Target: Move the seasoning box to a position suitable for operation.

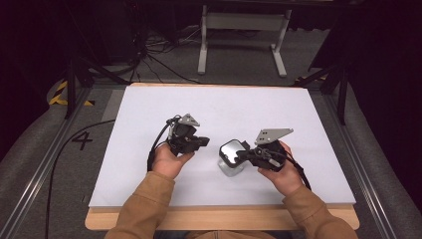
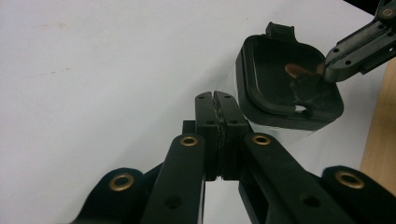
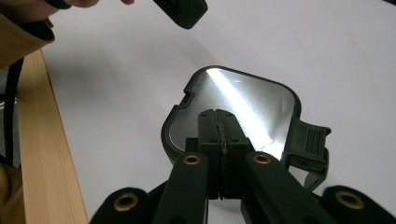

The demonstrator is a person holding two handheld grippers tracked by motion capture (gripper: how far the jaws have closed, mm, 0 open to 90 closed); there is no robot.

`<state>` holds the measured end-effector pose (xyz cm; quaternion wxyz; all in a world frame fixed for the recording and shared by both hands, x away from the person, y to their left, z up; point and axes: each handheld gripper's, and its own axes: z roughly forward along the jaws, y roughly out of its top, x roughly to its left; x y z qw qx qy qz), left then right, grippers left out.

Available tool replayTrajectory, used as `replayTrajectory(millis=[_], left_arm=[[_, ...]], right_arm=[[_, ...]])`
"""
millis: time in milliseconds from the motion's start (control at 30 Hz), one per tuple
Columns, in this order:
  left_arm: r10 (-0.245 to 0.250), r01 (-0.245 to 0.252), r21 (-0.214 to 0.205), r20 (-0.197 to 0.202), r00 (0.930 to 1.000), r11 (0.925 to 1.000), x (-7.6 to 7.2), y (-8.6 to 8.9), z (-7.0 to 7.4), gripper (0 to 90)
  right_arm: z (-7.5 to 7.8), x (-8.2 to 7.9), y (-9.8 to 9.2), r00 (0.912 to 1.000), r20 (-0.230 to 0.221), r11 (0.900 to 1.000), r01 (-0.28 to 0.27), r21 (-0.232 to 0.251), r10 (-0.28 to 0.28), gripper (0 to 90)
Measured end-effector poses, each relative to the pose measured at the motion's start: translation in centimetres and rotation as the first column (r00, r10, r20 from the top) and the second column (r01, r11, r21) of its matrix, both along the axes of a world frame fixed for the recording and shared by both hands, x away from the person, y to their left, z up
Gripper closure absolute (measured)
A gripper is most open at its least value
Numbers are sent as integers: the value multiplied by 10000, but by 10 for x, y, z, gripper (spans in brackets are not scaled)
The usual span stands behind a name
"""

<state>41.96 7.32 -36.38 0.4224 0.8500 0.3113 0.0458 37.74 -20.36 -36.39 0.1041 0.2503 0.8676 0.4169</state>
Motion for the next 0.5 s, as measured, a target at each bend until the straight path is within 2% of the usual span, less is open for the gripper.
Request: replayTrajectory(millis=[100, 167, 200, 300, 333, 500], left_arm=[[-38, 38, 63, -26, 10000, 10000, -1, -2, 0, 892], [-84, 84, 61, -3, 10000, 9999, 0, -3, -1, 893], [-68, 69, 72, -35, 10000, 10000, -1, -5, -2, 893], [-296, 299, 256, -122, 9995, 9992, 3, -11, -8, 893], [-346, 354, 341, -233, 9991, 9988, 4, -14, -10, 893], [-653, 680, 724, -390, 9971, 9951, 10, -27, -21, 894]], right_arm=[[1, -1, 0, 9999, 65, 9999, 90, -73, -90, 898], [4, -4, -1, 9990, 427, 9999, 159, -10, -159, 898], [10, -5, -6, 9977, 647, 9997, 187, 174, -198, 899], [16, -4, -22, 9958, 637, 9975, 634, 317, -653, 899], [16, -4, -22, 9958, 637, 9975, 634, 317, -653, 899], [14, 1, -56, 9827, 591, 9844, 1745, 241, -1757, 898]])
